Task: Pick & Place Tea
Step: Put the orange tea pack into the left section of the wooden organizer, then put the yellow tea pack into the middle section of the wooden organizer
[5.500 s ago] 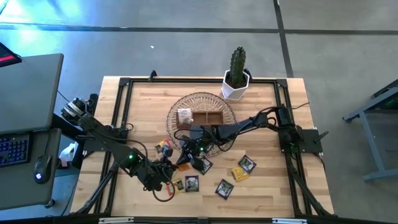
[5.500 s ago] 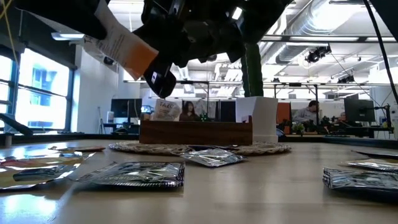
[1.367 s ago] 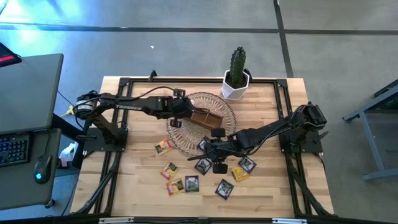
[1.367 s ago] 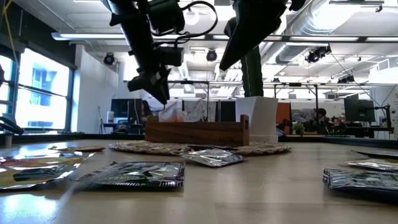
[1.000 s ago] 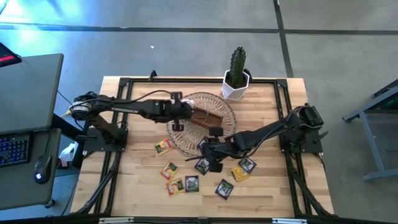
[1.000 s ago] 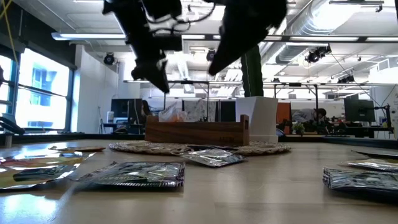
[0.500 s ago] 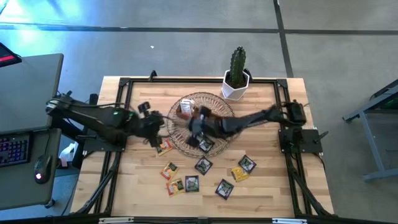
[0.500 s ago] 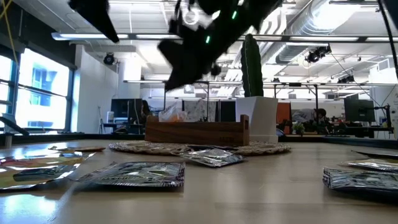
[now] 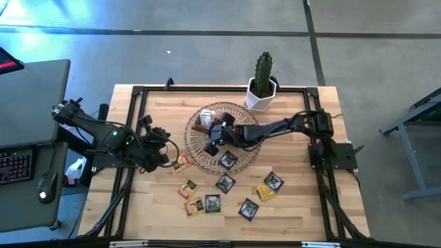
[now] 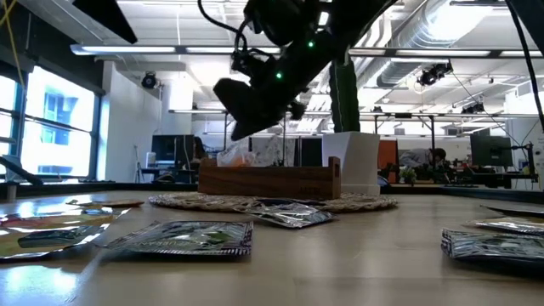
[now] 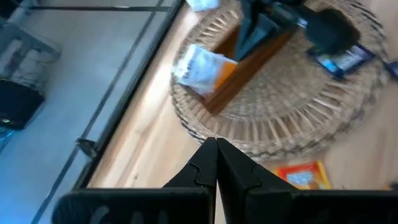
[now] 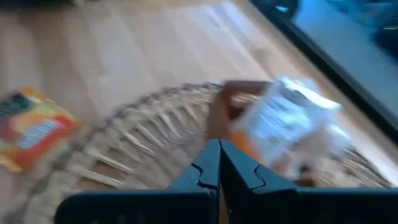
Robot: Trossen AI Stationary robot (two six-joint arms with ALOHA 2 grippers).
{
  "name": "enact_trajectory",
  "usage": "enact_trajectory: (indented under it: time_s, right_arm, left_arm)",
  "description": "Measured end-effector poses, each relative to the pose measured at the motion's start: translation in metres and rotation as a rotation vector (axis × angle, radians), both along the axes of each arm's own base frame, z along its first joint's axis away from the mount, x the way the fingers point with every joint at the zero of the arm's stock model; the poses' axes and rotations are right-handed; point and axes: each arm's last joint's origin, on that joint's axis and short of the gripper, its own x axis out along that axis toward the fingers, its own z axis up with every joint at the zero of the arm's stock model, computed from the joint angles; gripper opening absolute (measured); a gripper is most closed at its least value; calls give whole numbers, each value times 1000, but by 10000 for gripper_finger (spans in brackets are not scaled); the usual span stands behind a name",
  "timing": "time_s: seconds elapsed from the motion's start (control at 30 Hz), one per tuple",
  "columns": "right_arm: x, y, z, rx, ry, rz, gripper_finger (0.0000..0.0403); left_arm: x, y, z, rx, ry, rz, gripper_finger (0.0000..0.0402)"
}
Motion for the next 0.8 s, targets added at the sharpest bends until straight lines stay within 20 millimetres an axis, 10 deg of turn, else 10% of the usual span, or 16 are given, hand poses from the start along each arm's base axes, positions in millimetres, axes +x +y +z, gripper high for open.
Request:
enact_trajectory:
  time_s: [0.8]
  right_arm:
    - [10, -43, -29, 156, -86, -16, 0]
  left_arm:
    - [-2, 2, 0, 26, 7, 13, 1]
